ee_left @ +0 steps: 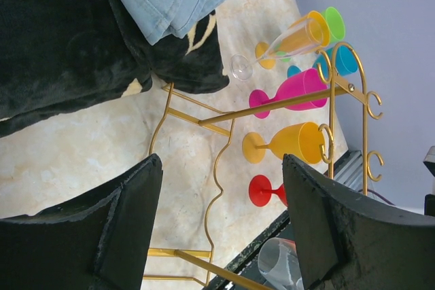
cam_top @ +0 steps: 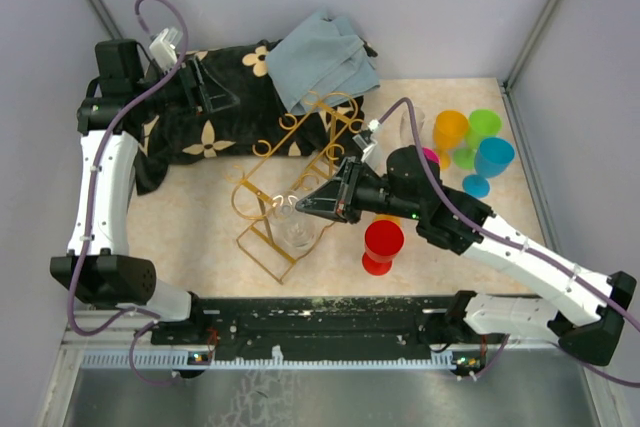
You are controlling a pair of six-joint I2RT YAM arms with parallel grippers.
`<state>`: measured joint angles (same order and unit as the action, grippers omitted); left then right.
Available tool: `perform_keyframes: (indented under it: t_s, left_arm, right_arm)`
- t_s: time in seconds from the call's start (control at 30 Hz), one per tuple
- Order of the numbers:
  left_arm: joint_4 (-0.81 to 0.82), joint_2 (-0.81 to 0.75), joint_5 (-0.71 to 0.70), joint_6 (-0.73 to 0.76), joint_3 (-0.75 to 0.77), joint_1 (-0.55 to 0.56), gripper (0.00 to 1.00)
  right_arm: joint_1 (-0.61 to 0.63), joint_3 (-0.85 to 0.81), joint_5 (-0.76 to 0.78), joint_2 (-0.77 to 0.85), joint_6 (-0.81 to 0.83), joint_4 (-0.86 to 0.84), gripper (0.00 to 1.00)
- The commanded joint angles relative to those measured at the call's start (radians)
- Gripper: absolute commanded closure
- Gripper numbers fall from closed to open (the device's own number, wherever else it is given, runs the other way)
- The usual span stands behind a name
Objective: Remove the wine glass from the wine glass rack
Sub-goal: Pick up the wine glass from the wine rack.
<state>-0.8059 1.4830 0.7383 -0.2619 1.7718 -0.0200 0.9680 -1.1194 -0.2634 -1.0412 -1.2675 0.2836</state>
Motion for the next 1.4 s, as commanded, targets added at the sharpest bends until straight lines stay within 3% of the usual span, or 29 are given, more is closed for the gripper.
perform_keyframes:
  t_s: [0.0,1.37]
  left_arm:
    - [0.051,-0.018,0.024,0.003,-0.008,-0.009,0.23]
    - [0.060,-0.012,0.032,0.004,-0.026,-0.009,0.23]
  right_arm:
    - [0.011,-0.008,-0.008,0.046,-0.004,-0.069,1.00]
    - [0.011,0.021,0.000,0.090,-0.038,-0.176,1.00]
